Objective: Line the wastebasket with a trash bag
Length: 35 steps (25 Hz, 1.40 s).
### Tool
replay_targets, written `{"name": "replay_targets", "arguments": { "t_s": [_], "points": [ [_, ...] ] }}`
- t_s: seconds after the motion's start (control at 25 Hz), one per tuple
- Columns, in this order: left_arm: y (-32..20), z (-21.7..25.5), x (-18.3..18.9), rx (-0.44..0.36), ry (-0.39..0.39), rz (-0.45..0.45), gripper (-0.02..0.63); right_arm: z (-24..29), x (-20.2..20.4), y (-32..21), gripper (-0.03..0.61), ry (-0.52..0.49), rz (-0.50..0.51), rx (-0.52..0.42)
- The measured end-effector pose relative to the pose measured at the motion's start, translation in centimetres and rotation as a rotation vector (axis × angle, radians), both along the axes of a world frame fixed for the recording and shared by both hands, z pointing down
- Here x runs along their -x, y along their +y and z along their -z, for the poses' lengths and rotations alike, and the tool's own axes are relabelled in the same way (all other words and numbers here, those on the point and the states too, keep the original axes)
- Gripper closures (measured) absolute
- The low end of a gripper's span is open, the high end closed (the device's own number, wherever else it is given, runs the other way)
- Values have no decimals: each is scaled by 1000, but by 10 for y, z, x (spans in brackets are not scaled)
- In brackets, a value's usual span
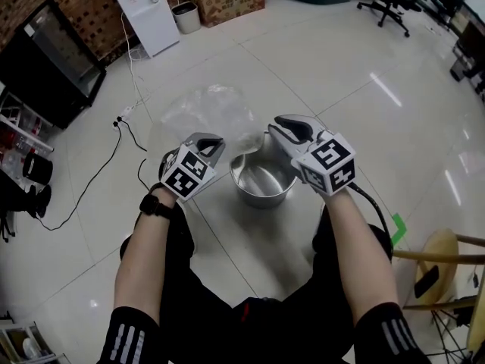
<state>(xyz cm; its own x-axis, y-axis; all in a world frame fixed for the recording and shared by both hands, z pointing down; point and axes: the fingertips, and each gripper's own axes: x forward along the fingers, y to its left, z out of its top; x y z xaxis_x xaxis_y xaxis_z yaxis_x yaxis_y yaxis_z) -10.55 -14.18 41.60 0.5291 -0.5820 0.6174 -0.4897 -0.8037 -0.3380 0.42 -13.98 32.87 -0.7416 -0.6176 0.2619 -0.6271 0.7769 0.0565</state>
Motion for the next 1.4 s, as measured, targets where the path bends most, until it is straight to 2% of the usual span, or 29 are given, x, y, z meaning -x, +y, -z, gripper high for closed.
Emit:
{"name": "replay_targets", "arguments": {
  "t_s": [0.12,0.28,0.44,0.56,0.72,0.92,1.12,1.24,1.4],
  "points": [
    [9,-26,-24,12,-52,-72,620,-12,-8,-8,471,18,-11,28],
    [23,-63,-61,61,-128,-215,617,-40,-20,-20,454,51,-41,102],
    [41,-86,-92,117,-157,-325,617,-69,-25,-28,445,103,-60,159],
    [51,-99,-107,171,-170,-370,617,-89,-22,-31,443,150,-59,182],
    [60,-126,-110,236,-220,-379,611,-122,-19,-26,443,229,-41,234],
    [62,-156,-98,313,-239,-346,553,-148,-11,-16,443,295,7,293],
    [66,-158,-96,325,-238,-349,546,-178,-7,-8,428,378,44,325],
    [69,-162,-92,343,-253,-358,534,-204,-4,-3,400,418,57,388],
    [65,-158,-87,327,-254,-346,521,-229,4,5,388,488,109,419]
  ]
}}
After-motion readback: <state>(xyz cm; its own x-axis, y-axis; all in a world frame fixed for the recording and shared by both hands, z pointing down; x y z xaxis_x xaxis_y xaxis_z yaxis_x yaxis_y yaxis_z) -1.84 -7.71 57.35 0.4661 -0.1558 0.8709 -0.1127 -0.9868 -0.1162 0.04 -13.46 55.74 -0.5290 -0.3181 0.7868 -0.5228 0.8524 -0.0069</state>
